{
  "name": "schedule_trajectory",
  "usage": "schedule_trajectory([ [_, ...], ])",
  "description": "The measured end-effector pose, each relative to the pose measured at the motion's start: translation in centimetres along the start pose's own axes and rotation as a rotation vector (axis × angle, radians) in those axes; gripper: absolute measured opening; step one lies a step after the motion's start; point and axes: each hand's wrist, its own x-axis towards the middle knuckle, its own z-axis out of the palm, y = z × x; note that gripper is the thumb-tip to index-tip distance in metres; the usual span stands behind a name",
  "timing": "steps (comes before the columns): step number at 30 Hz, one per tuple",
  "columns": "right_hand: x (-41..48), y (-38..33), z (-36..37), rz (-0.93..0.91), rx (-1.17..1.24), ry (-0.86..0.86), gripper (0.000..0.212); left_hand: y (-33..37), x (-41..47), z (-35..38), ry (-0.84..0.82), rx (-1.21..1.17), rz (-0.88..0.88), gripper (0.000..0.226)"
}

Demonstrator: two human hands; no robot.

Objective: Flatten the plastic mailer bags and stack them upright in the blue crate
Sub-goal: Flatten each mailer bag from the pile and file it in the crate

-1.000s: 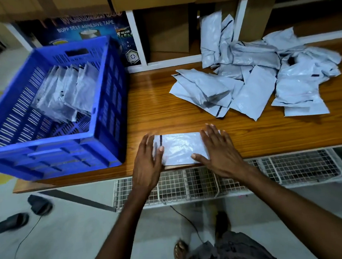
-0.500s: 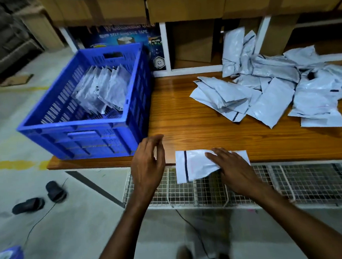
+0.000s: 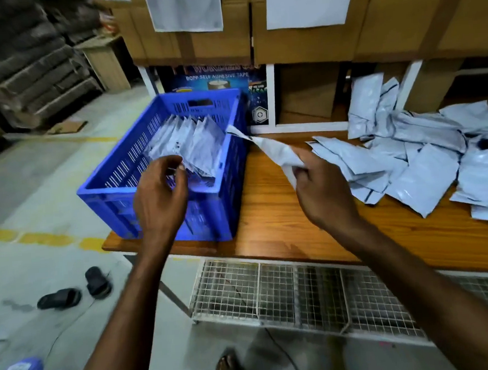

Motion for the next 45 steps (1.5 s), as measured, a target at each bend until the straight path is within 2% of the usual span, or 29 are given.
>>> schedule_trajectory([
  [6, 9.0, -9.3, 8.3, -0.086, 0.000, -0.002, 0.057, -10.3, 10.7, -0.7, -0.366, 0.218, 0.118, 0.036],
  [9, 13.1, -13.6, 13.9, -0.059, 0.021, -0.041, 0.063, -14.9, 14.7, -0.5, -0.572, 0.355, 0.251, 0.059],
  [12, 16.4, -15.6, 20.6, 0.113, 0.102, -0.062, 0.058, -18.6, 18.2, 0.1, -0.756, 0.431, 0.331, 0.063],
  [16, 21.0, -12.7, 28.2, 0.446, 0.195, 0.142, 0.036, -19.4, 20.1, 1.3, -0.919, 0.299, 0.257, 0.042],
  [19, 23.9, -8.8, 31.4, 0.613, 0.149, 0.290, 0.037, -20.0, 19.9, 2.6, -0.880, 0.257, 0.302, 0.036],
  [21, 25.6, -6.4, 32.9, 0.674, 0.101, 0.326, 0.047, -20.2, 19.6, 3.1, -0.870, 0.324, 0.317, 0.035],
  [23, 26.6, -4.5, 33.8, 0.737, 0.094, 0.257, 0.058, -20.2, 19.3, 3.1, -0.880, 0.372, 0.343, 0.034],
  [26, 27.6, -1.7, 36.5, 0.849, 0.154, 0.001, 0.062, -20.4, 19.4, 3.2, -0.844, 0.324, 0.331, 0.033],
  [29, 27.3, -0.5, 38.5, 0.806, 0.175, -0.183, 0.072, -20.4, 19.5, 3.3, -0.852, 0.323, 0.322, 0.031],
  [33, 26.7, -0.3, 38.4, 0.775, 0.149, -0.103, 0.070, -20.6, 19.6, 3.4, -0.841, 0.306, 0.315, 0.027],
  [38, 26.5, 0.2, 39.1, 0.691, 0.141, -0.212, 0.068, -20.6, 19.7, 3.4, -0.822, 0.269, 0.300, 0.024],
  [45, 26.3, 0.3, 39.2, 0.634, 0.087, -0.204, 0.062, -20.4, 19.6, 3.2, -0.823, 0.277, 0.303, 0.023],
])
